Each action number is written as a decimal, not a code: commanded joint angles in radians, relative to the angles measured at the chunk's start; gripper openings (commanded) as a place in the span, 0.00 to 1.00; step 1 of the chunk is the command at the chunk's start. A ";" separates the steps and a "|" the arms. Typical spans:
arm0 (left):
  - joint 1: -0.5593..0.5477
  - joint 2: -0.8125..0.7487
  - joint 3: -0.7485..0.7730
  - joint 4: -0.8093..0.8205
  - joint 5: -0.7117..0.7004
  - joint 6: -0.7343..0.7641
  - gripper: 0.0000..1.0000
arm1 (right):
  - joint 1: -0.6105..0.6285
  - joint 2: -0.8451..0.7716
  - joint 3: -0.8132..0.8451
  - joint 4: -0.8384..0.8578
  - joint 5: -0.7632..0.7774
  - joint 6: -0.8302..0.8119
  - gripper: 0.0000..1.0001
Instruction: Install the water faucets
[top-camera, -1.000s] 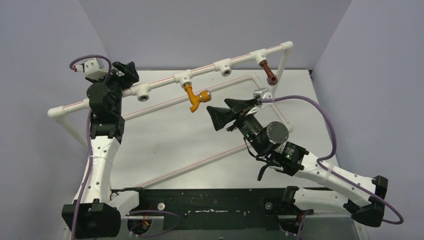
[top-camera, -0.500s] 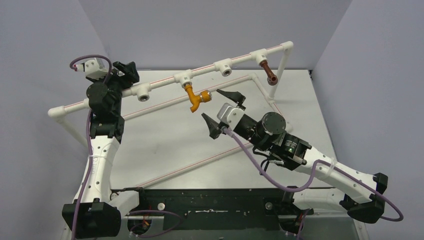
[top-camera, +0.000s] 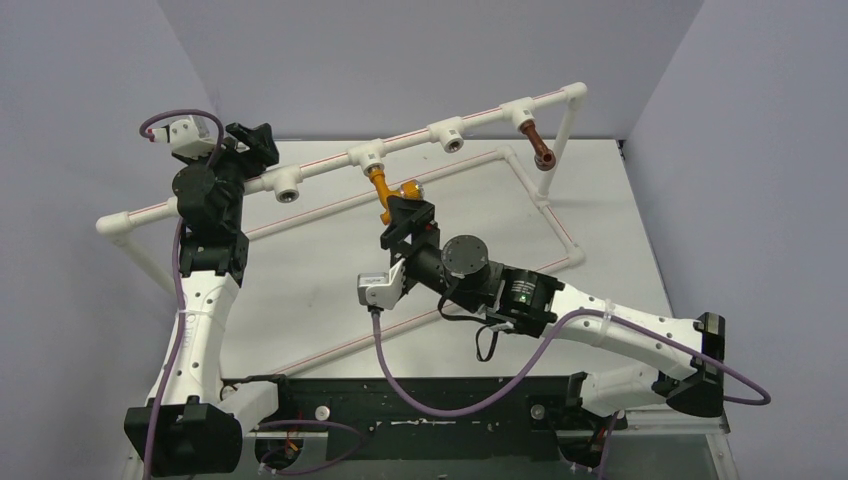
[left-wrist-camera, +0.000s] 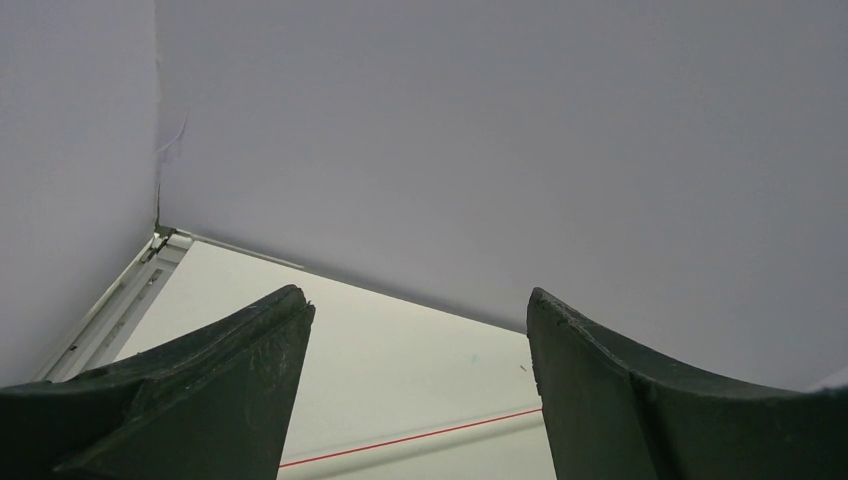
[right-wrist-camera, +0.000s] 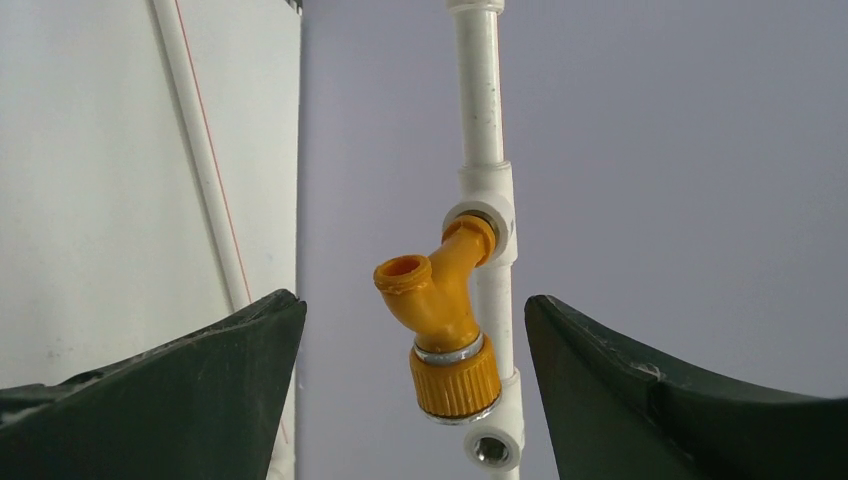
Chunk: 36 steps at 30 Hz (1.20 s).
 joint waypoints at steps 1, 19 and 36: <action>0.007 0.097 -0.126 -0.414 0.045 0.008 0.76 | 0.023 0.027 0.011 0.152 0.174 -0.190 0.83; 0.005 0.098 -0.125 -0.416 0.043 0.008 0.76 | 0.012 0.127 -0.031 0.374 0.286 -0.239 0.53; 0.006 0.097 -0.124 -0.418 0.041 0.008 0.75 | 0.030 0.156 -0.032 0.556 0.374 0.012 0.00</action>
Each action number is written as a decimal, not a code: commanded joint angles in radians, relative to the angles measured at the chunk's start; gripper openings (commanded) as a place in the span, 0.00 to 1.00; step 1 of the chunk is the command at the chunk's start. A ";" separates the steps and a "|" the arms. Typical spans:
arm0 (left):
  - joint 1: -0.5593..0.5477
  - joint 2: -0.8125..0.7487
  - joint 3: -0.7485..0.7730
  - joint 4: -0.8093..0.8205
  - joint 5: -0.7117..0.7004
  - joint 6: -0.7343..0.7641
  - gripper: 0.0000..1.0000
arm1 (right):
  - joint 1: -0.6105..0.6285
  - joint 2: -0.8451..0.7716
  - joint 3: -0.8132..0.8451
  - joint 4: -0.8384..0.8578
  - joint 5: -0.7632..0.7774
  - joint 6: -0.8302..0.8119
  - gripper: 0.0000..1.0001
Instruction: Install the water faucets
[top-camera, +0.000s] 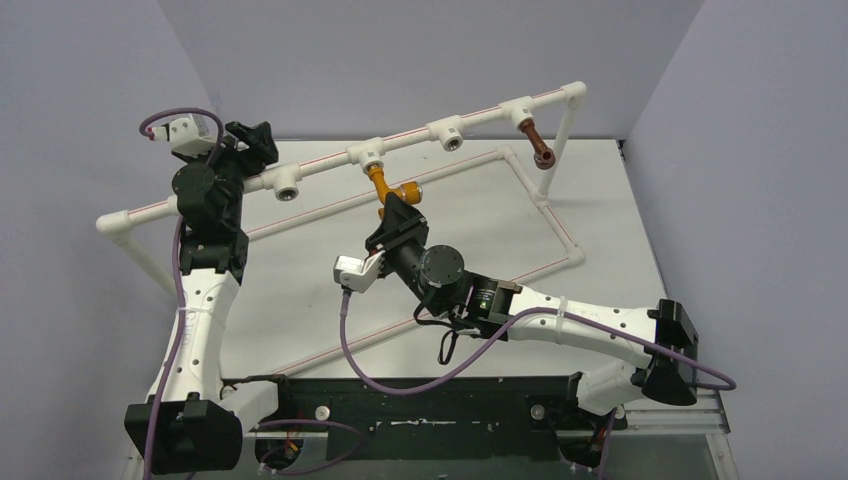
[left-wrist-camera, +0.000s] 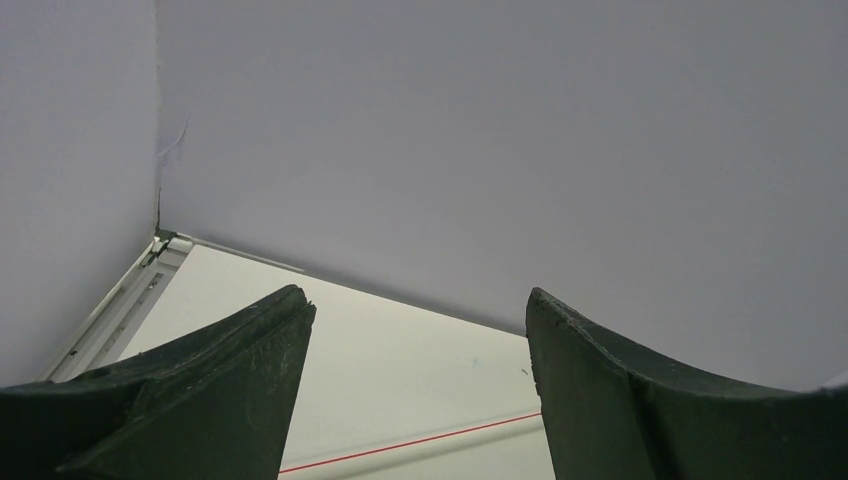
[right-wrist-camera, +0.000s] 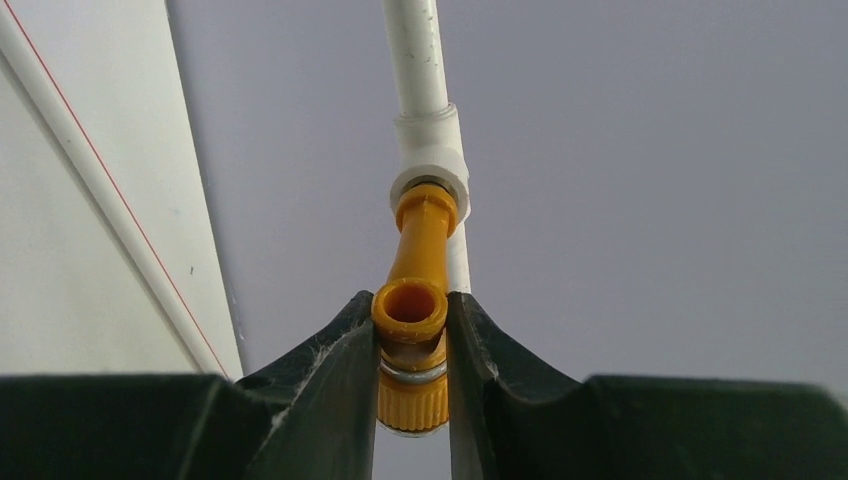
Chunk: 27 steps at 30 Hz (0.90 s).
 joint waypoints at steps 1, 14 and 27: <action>0.004 0.084 -0.128 -0.429 0.036 0.008 0.75 | -0.004 0.001 0.030 0.175 0.058 0.222 0.00; 0.004 0.076 -0.128 -0.427 0.044 0.005 0.75 | -0.017 -0.004 0.033 0.352 0.126 0.879 0.00; 0.004 0.066 -0.130 -0.423 0.050 0.000 0.75 | -0.035 -0.013 0.051 0.331 0.173 1.344 0.00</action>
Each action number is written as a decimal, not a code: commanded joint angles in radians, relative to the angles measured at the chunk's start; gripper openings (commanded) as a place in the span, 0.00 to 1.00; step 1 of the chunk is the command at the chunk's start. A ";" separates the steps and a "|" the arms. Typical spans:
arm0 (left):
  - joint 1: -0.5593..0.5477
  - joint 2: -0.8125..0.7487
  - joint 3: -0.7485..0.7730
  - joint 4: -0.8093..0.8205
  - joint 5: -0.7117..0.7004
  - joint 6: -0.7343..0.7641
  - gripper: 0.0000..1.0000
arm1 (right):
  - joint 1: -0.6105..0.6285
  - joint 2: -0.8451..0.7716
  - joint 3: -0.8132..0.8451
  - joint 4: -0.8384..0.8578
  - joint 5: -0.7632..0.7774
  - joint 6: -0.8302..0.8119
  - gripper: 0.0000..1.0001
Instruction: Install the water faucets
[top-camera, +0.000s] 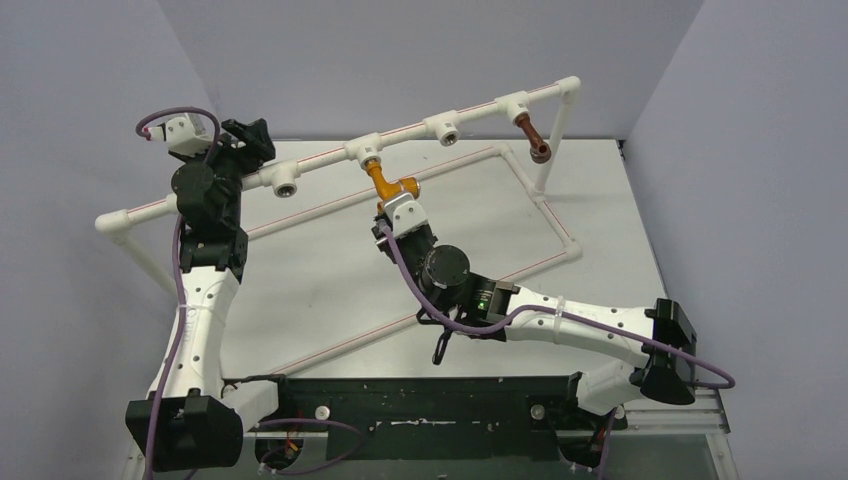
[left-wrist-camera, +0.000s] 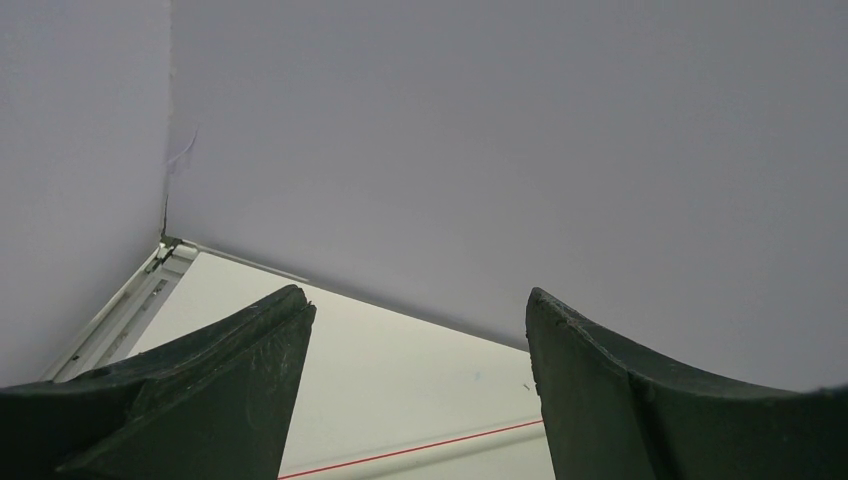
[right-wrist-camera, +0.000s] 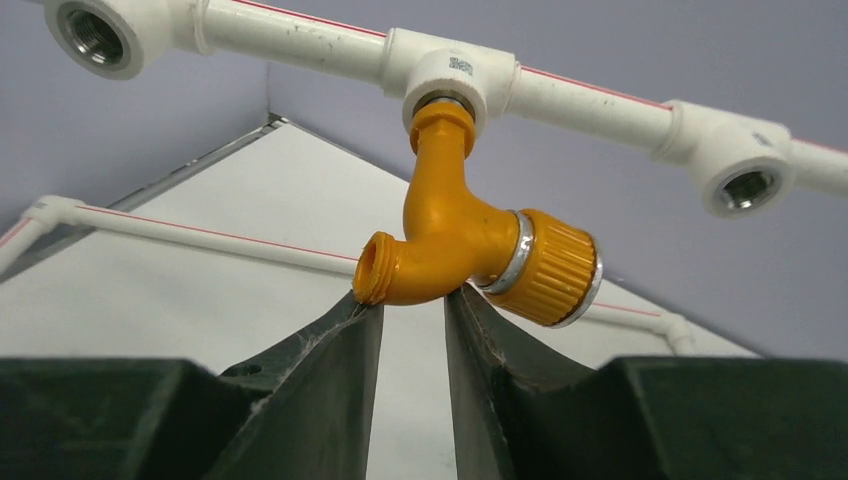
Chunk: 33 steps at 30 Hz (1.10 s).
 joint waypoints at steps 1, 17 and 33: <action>-0.004 0.054 -0.131 -0.452 0.069 0.011 0.75 | -0.039 -0.022 0.052 0.197 -0.007 0.234 0.00; -0.003 0.054 -0.132 -0.451 0.069 0.009 0.75 | 0.009 -0.177 0.073 -0.098 -0.266 0.007 0.35; -0.003 0.057 -0.130 -0.452 0.092 0.011 0.75 | 0.008 -0.290 0.119 -0.343 -0.500 -0.492 0.87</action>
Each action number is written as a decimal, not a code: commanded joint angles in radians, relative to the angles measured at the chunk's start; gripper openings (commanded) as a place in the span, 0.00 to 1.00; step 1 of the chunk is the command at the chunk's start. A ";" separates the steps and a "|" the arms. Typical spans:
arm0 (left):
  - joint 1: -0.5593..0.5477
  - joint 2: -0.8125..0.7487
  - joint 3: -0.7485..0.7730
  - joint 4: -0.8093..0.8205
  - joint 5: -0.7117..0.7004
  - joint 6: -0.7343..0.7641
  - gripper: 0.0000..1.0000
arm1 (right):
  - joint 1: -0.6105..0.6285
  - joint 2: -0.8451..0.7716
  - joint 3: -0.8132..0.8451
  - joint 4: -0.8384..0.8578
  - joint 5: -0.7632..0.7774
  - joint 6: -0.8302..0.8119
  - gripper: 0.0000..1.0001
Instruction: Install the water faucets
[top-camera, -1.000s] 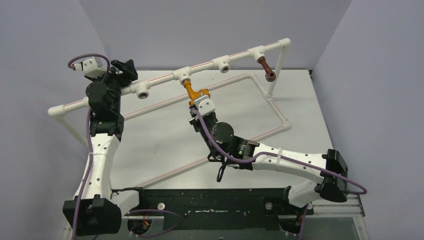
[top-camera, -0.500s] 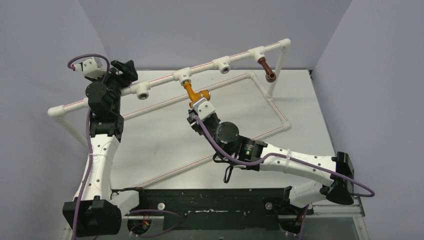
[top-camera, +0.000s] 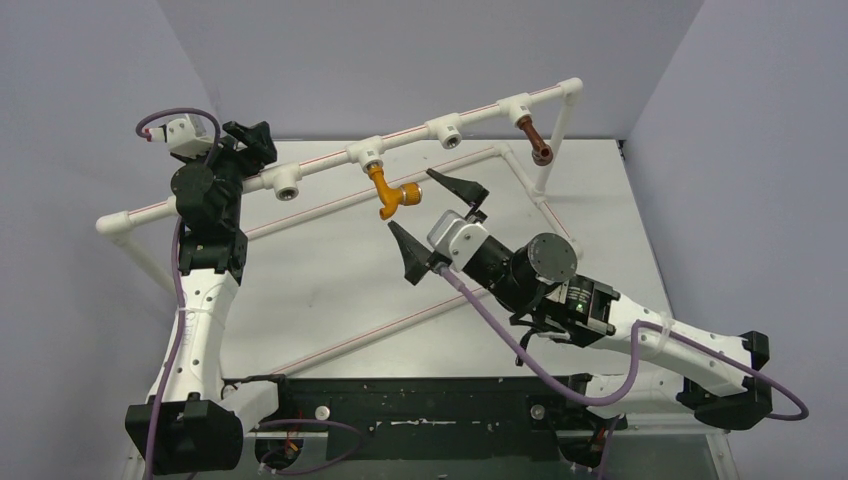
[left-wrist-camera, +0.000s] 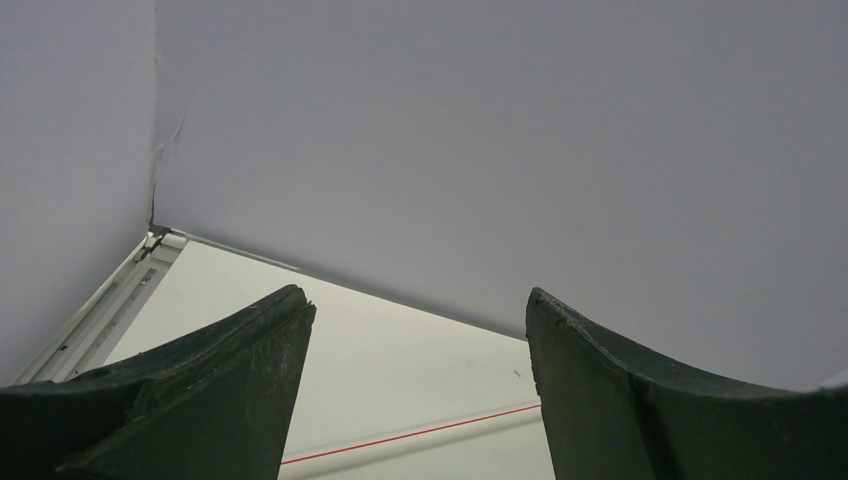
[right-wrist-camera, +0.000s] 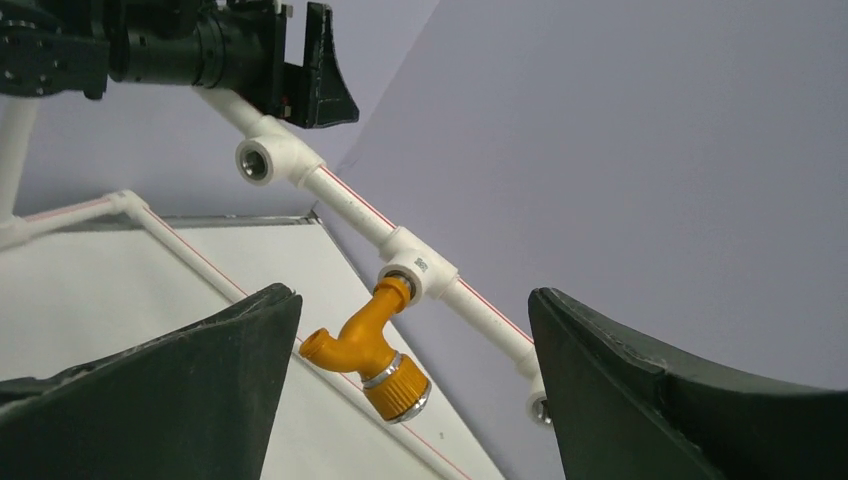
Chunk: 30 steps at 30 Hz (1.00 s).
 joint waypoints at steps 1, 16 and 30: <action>-0.002 0.072 -0.127 -0.423 0.070 0.025 0.75 | 0.006 0.039 0.032 -0.066 -0.050 -0.230 0.89; -0.002 0.078 -0.126 -0.425 0.070 0.027 0.75 | 0.005 0.207 0.022 -0.047 0.088 -0.571 0.92; 0.000 0.087 -0.125 -0.429 0.069 0.027 0.75 | -0.023 0.370 0.017 0.221 0.338 -0.668 0.72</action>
